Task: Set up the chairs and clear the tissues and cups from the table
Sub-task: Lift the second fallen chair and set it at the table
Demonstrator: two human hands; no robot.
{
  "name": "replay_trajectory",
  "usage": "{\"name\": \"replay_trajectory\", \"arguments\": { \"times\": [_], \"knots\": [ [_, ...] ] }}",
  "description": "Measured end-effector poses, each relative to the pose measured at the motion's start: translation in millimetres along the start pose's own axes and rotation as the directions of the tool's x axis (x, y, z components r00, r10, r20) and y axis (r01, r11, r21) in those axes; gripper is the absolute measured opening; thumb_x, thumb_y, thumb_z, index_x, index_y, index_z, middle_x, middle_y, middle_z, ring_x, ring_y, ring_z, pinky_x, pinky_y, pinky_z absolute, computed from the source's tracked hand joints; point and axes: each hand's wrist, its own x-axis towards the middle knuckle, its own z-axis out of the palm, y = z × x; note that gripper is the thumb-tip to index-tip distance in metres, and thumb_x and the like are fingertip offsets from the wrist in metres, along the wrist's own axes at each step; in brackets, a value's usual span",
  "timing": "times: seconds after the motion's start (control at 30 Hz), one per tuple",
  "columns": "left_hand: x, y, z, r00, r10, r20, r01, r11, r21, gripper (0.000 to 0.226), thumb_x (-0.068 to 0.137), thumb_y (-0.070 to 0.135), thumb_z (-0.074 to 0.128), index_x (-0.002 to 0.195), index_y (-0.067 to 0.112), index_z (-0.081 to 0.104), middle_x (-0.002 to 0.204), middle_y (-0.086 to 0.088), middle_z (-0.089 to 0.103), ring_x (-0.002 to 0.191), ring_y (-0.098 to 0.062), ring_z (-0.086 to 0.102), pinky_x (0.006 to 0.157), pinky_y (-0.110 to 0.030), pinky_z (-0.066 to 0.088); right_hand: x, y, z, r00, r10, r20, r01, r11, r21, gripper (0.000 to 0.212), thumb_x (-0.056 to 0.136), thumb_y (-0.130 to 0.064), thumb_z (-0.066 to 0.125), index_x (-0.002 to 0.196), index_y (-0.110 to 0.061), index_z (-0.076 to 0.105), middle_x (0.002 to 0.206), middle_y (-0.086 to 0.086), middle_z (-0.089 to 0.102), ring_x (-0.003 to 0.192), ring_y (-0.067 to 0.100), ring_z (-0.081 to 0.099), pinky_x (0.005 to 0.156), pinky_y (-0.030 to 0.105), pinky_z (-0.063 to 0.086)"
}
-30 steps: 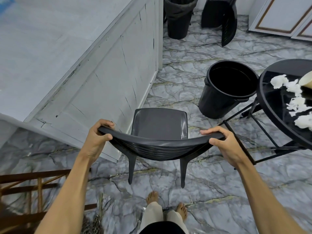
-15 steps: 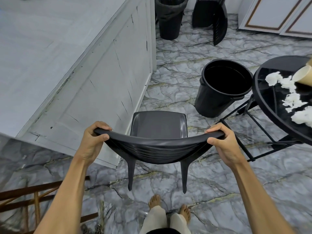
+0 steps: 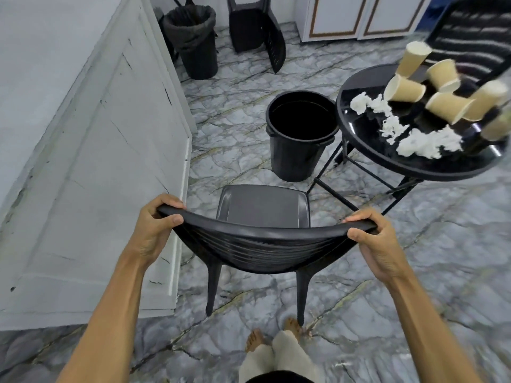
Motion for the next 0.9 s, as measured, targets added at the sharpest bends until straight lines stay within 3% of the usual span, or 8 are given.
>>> {"name": "replay_trajectory", "arguments": {
  "times": [0.3, 0.4, 0.5, 0.67, 0.77, 0.83, 0.9],
  "knots": [
    [74.6, -7.7, 99.1, 0.97, -0.053, 0.236, 0.055, 0.998, -0.003, 0.044, 0.043, 0.043, 0.095, 0.072, 0.022, 0.071, 0.077, 0.004, 0.066, 0.074, -0.008, 0.061, 0.068, -0.017, 0.049, -31.4, -21.8, -75.9, 0.961, -0.03, -0.273, 0.032, 0.999, 0.004, 0.043, 0.042, -0.046, 0.094, 0.07, -0.022, 0.072, 0.074, -0.004, 0.065, 0.071, 0.013, 0.062, 0.068, 0.022, 0.051],
    [94.8, -15.2, 125.8, 0.953, -0.073, 0.295, 0.076, 0.997, 0.002, 0.044, 0.045, 0.042, 0.095, 0.073, 0.02, 0.071, 0.078, 0.003, 0.065, 0.075, -0.01, 0.06, 0.067, -0.019, 0.05, -38.0, -29.5, -93.9, 0.948, -0.037, -0.316, 0.046, 0.999, 0.021, 0.012, 0.064, -0.019, 0.082, 0.07, -0.021, 0.072, 0.073, -0.003, 0.065, 0.071, 0.013, 0.061, 0.069, 0.026, 0.05],
    [115.8, -20.6, 147.9, 0.934, -0.103, 0.343, 0.102, 0.995, 0.021, 0.041, 0.045, 0.038, 0.095, 0.072, 0.019, 0.07, 0.078, 0.002, 0.064, 0.074, -0.01, 0.06, 0.065, -0.019, 0.05, -40.7, -31.5, -108.3, 0.926, -0.062, -0.373, 0.074, 0.997, 0.019, 0.022, 0.065, 0.001, 0.067, 0.068, -0.021, 0.072, 0.071, -0.004, 0.065, 0.068, 0.011, 0.063, 0.066, 0.02, 0.051],
    [154.3, -26.1, 176.8, 0.9, -0.127, 0.418, 0.126, 0.992, 0.03, 0.043, 0.044, 0.039, 0.096, 0.073, 0.02, 0.069, 0.079, 0.001, 0.063, 0.075, -0.012, 0.059, 0.067, -0.02, 0.05, -37.6, -34.0, -122.7, 0.891, -0.069, -0.449, 0.09, 0.996, 0.026, 0.025, 0.065, 0.004, 0.075, 0.068, -0.021, 0.071, 0.069, -0.002, 0.066, 0.066, 0.012, 0.063, 0.065, 0.021, 0.052],
    [179.7, -28.6, 188.3, 0.87, -0.142, 0.472, 0.143, 0.989, 0.034, 0.044, 0.044, 0.041, 0.096, 0.072, 0.02, 0.069, 0.077, 0.001, 0.065, 0.074, -0.013, 0.06, 0.068, -0.02, 0.051, -32.0, -32.0, -124.8, 0.868, -0.058, -0.494, 0.086, 0.996, 0.035, 0.023, 0.058, -0.014, 0.089, 0.07, -0.02, 0.07, 0.07, -0.003, 0.065, 0.068, 0.012, 0.062, 0.065, 0.021, 0.05],
    [197.3, -30.0, 192.1, 0.855, -0.146, 0.497, 0.149, 0.988, 0.034, 0.043, 0.043, 0.041, 0.096, 0.071, 0.021, 0.07, 0.076, 0.002, 0.065, 0.073, -0.012, 0.061, 0.067, -0.02, 0.051, -26.5, -28.9, -122.4, 0.843, -0.052, -0.535, 0.071, 0.997, 0.016, 0.041, 0.043, -0.038, 0.095, 0.071, -0.02, 0.071, 0.073, -0.001, 0.065, 0.07, 0.014, 0.061, 0.065, 0.021, 0.05],
    [214.5, -31.9, 193.9, 0.843, -0.157, 0.515, 0.162, 0.986, 0.036, 0.044, 0.043, 0.041, 0.096, 0.071, 0.021, 0.069, 0.076, 0.002, 0.063, 0.073, -0.012, 0.06, 0.067, -0.02, 0.051, -19.7, -26.3, -117.8, 0.818, -0.057, -0.572, 0.072, 0.997, 0.003, 0.049, 0.039, -0.048, 0.095, 0.071, -0.021, 0.07, 0.073, 0.0, 0.065, 0.072, 0.018, 0.059, 0.066, 0.023, 0.05]
  ]
}}
